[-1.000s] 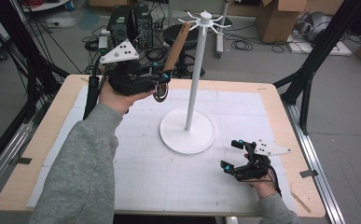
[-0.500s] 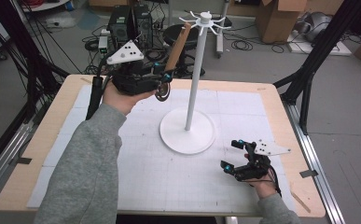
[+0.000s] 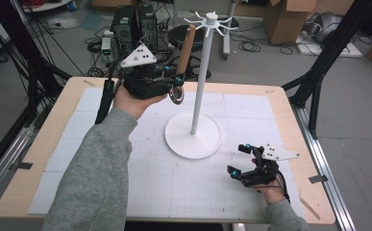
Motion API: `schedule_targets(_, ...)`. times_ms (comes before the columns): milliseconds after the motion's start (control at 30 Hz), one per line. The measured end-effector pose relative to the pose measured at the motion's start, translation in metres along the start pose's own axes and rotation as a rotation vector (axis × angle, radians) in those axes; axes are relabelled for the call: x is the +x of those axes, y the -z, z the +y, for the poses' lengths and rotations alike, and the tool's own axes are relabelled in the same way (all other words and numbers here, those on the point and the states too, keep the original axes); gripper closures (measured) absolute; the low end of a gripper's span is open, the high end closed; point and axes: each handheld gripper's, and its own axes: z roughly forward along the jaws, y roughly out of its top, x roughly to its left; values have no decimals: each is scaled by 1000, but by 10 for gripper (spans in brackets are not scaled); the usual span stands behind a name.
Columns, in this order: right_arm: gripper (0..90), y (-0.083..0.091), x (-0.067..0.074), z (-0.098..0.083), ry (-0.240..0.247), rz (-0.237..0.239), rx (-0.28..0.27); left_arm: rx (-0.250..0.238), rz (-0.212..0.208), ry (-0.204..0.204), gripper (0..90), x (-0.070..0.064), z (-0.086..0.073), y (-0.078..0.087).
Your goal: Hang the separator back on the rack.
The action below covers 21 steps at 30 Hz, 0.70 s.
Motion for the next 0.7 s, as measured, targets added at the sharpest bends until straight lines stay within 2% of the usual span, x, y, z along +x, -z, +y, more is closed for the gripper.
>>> schedule_targets(100, 12, 0, 0, 0, -5, 1, 0, -6, -7, -25, 612, -2, -2, 2)
schedule_targets(167, 12, 0, 0, 0, 2, -1, 1, -14, -2, -63, 570, -3, -5, 6)
schedule_targets(300, 12, -2, 1, -1, 6, 0, 13, -32, -31, -64, 475, -4, -13, 15)
schedule_targets(467, 12, -1, 1, -1, 8, -3, 13, -21, -71, -87, 311, -3, -25, 24)
schedule_targets(567, 12, -1, 0, -1, 10, -7, 13, -13, -70, -104, 235, -2, -32, 29)
schedule_targets(700, 12, -2, 0, -1, 8, -4, 19, -12, -54, -99, 205, -1, -43, 36)
